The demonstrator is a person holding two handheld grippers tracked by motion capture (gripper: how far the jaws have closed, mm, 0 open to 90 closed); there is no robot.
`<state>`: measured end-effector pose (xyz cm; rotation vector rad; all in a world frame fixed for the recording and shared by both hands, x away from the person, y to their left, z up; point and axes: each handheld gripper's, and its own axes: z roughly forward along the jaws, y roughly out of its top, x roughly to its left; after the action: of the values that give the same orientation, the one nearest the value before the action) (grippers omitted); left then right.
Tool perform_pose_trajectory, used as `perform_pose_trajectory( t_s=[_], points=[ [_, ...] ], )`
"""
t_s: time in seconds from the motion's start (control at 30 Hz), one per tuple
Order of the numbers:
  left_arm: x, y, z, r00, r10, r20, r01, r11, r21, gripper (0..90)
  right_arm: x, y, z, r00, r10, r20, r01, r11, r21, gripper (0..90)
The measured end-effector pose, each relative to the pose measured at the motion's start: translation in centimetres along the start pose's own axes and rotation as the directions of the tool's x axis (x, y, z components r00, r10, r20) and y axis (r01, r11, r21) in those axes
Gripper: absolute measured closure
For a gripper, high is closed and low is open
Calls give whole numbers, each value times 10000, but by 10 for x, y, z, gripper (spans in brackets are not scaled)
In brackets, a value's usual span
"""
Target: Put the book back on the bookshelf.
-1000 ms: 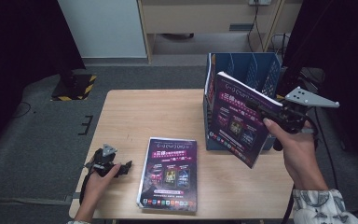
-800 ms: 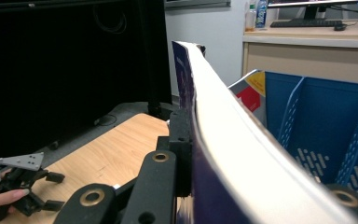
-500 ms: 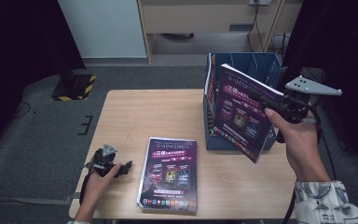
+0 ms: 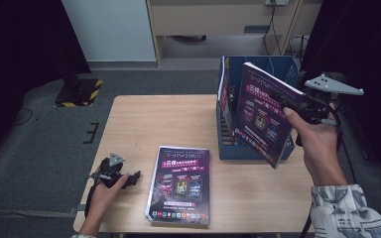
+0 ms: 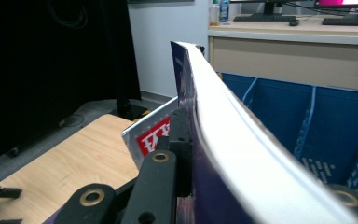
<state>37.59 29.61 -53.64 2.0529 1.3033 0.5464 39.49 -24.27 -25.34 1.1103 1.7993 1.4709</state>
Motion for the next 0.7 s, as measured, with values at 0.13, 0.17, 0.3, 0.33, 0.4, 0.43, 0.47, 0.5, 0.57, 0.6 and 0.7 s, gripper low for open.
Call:
perform_pose_trajectory(
  t_s=[0.13, 0.17, 0.3, 0.33, 0.4, 0.43, 0.47, 0.5, 0.57, 0.6, 0.7],
  points=[
    [0, 0, 0, 10000, -44, 8, 44, 10000, -37, 24, -5, 3, 4, 9995, 91, 290, -91, 10000, 5, 823],
    [0, 0, 0, 10000, -39, 11, 39, 10000, -33, 23, -5, 4, 5, 9993, 108, 347, -109, 9999, 23, 823],
    [0, 0, 0, 10000, -46, 19, 46, 10000, -33, 22, -9, 6, 8, 9980, 153, 619, -154, 9999, 19, 823],
    [0, 0, 0, 10000, -42, 15, 42, 10000, -34, 22, -10, 7, 9, 9977, 139, 660, -141, 9999, 24, 823],
    [0, 0, 0, 10000, -46, 17, 46, 10000, -33, 22, -11, 7, 11, 9969, 151, 767, -156, 9999, 61, 823],
    [0, 0, 0, 10000, -43, 15, 43, 10000, -31, 22, -11, 7, 11, 9968, 147, 790, -154, 9999, 75, 823],
    [0, 0, 0, 10000, -45, 15, 45, 10000, -33, 22, -12, 7, 12, 9964, 178, 823, -185, 9998, 77, 823],
    [0, 0, 0, 10000, -42, 16, 42, 10000, -31, 22, -13, 7, 12, 9963, 191, 837, -198, 9998, 79, 823],
    [0, 0, 1, 10000, -46, 13, 46, 10000, -37, 22, -14, 7, 13, 9956, 232, 912, -241, 9997, 88, 823],
    [0, 0, 0, 10000, -42, 10, 43, 10000, -33, 22, -15, 7, 14, 9952, 242, 946, -252, 9996, 90, 824],
    [0, 0, 0, 10000, -7, 7, 7, 10000, -31, 22, -17, 7, 15, 9941, 267, 1051, -274, 9996, 57, 823]
  ],
)
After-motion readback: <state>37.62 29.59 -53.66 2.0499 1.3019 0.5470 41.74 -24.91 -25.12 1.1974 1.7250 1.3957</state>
